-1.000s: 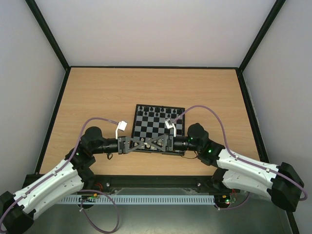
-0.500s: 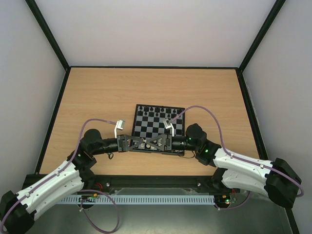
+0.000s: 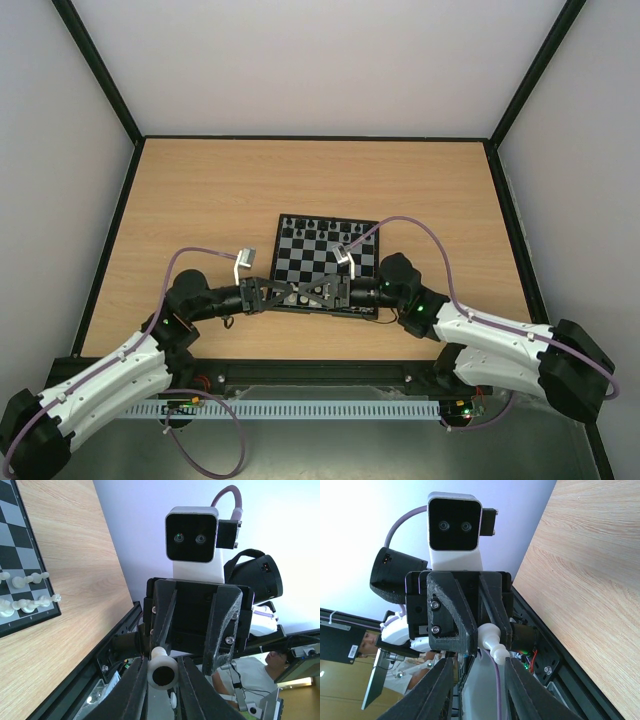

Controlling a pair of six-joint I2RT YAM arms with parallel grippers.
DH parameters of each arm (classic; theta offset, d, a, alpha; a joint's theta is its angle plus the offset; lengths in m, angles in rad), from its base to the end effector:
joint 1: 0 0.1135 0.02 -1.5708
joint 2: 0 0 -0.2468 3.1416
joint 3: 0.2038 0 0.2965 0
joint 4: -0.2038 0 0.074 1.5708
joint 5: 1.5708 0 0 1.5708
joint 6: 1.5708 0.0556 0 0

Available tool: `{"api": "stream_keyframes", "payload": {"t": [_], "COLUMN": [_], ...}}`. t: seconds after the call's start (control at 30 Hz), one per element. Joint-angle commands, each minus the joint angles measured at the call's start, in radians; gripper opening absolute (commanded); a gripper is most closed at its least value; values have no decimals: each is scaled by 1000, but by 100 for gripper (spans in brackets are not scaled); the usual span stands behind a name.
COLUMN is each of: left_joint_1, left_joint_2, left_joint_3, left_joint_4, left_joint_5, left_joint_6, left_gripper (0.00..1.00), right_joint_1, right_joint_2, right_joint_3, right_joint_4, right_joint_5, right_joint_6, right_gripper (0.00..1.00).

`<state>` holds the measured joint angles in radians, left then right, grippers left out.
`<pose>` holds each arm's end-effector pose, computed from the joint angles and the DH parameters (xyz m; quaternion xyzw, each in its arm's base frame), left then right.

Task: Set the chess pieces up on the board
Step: Pick up the chess piece at the center of the board.

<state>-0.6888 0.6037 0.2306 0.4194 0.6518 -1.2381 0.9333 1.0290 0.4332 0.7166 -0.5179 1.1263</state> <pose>0.1539 -0.1704 0.2091 0.0455 0.6925 -0.6888 0.2095 0.1494 0.2479 0.2264 -0.1290 0.6565 0.7077 0.2271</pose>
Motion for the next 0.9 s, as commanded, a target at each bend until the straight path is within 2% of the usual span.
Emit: {"api": "stream_keyframes", "payload": {"t": [0.0, 0.43, 0.87], "left_joint_1": [6, 6, 6], "left_joint_2": [-11, -24, -32], "left_joint_3": [-7, -43, -63], "left_joint_4": [56, 115, 157], "left_joint_5": [-13, -23, -23], "left_joint_6": [-12, -67, -105], "left_gripper": [11, 11, 12], "right_joint_1": [-5, -5, -5], "right_joint_2": [7, 27, 58], "right_joint_3": [1, -1, 18], "right_joint_4": [53, 70, 77], "right_joint_5": [-20, -22, -32], "right_joint_6": [-1, -5, -13], "right_gripper": [29, 24, 25]}}
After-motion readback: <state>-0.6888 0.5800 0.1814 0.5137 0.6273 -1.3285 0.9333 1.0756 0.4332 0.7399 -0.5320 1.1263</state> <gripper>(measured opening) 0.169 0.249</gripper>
